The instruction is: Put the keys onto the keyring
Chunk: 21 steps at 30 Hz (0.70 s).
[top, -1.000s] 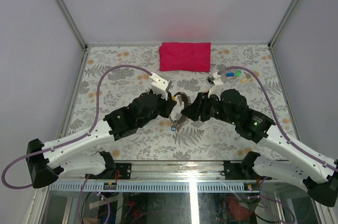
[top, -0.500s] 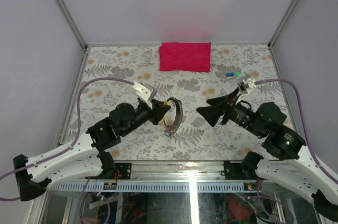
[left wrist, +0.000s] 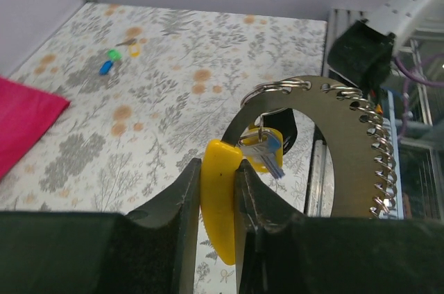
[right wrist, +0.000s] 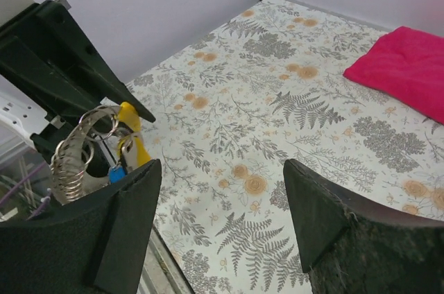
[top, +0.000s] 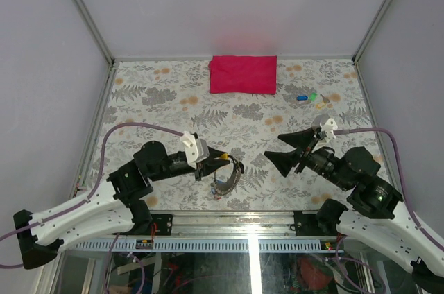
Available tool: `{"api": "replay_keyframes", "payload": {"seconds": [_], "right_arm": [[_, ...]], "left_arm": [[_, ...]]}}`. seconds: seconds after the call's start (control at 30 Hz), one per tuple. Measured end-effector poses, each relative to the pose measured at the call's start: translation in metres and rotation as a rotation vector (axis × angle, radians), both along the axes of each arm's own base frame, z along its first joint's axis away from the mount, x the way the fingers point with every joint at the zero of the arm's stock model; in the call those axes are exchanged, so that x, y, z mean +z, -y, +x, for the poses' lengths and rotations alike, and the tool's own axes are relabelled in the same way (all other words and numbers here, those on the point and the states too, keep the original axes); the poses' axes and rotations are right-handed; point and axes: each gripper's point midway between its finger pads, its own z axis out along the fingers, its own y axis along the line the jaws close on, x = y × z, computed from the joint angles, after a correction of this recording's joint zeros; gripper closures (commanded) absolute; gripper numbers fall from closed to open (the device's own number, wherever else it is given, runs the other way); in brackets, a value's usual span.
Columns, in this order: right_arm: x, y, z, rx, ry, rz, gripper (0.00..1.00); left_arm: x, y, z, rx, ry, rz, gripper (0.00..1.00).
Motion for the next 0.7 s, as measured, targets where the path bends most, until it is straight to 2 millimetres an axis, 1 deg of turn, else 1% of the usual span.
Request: {"api": "replay_keyframes", "payload": {"seconds": [0.1, 0.17, 0.4, 0.53, 0.7], "right_arm": [[-0.003, 0.003, -0.003, 0.009, 0.034, -0.014, 0.25], [-0.002, 0.005, -0.006, 0.02, 0.065, -0.016, 0.27], [-0.007, 0.011, -0.016, 0.06, 0.203, -0.023, 0.41], [-0.008, 0.011, -0.022, 0.097, 0.291, -0.032, 0.46], [0.001, 0.004, -0.032, 0.178, 0.418, -0.062, 0.53]], "left_arm": [[-0.002, 0.006, -0.006, -0.078, 0.056, 0.019, 1.0], [-0.004, 0.01, -0.006, -0.115, 0.078, 0.028, 1.0], [-0.007, 0.014, 0.017, -0.133, 0.119, 0.029, 1.0], [0.0, 0.016, 0.018, -0.157, 0.182, 0.015, 1.0], [0.006, 0.016, 0.015, -0.174, 0.237, 0.006, 1.0]]}}
